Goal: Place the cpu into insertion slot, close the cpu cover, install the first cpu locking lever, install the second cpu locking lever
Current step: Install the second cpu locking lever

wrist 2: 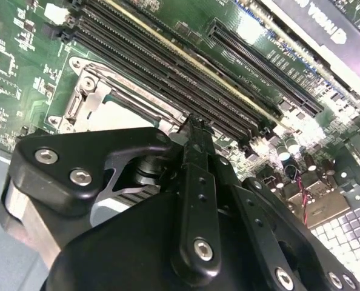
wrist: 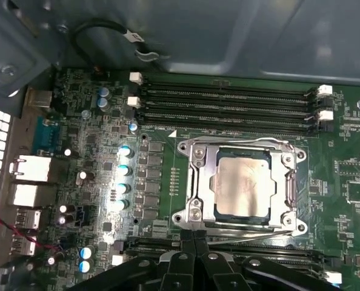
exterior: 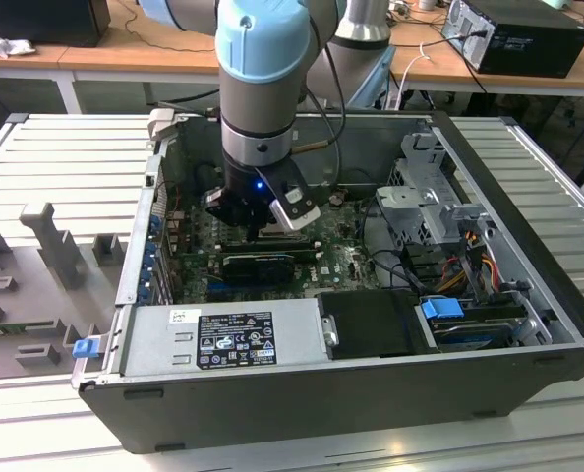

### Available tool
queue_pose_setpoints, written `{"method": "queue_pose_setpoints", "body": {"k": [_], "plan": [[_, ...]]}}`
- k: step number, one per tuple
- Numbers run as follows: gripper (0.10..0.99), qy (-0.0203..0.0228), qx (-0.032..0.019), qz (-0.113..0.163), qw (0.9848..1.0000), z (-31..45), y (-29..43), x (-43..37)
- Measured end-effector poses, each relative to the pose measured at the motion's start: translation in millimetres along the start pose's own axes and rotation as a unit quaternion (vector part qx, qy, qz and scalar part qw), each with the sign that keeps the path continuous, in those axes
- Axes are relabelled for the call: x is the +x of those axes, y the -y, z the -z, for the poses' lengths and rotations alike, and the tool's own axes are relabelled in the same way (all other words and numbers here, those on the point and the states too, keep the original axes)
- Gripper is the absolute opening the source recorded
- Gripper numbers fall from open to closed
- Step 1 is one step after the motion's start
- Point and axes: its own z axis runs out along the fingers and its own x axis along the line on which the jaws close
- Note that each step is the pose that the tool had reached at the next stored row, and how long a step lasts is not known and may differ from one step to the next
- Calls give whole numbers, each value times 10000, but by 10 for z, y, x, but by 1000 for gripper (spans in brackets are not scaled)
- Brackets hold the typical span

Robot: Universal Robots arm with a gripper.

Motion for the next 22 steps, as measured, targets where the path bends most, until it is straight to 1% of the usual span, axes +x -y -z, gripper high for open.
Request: {"method": "queue_pose_setpoints", "body": {"k": [1, 2, 3, 5, 6, 7, 9, 11, 12, 15, 18, 20, 22], "plan": [[106, 2, -53, 10, 10000, -5, 18, 3], [106, 4, -86, 13, 10000, -7, 29, 4], [106, 6, -161, 30, 9999, -19, 48, 8], [106, 6, -205, 45, 9998, -41, 60, 13], [106, 4, -239, 65, 9997, -58, 66, 14], [106, 4, -261, 75, 9996, -75, 70, 16], [106, 3, -287, 86, 9996, -96, 75, 19], [106, 5, -339, 99, 9994, -117, 79, 23], [106, 5, -352, 103, 9993, -127, 81, 24], [106, 7, -419, 116, 9991, -154, 89, 41], [106, 13, -508, 122, 9986, -169, 89, 66], [106, 18, -573, 129, 9983, -198, 94, 69], [106, 17, -586, 131, 9982, -204, 95, 70]]}}
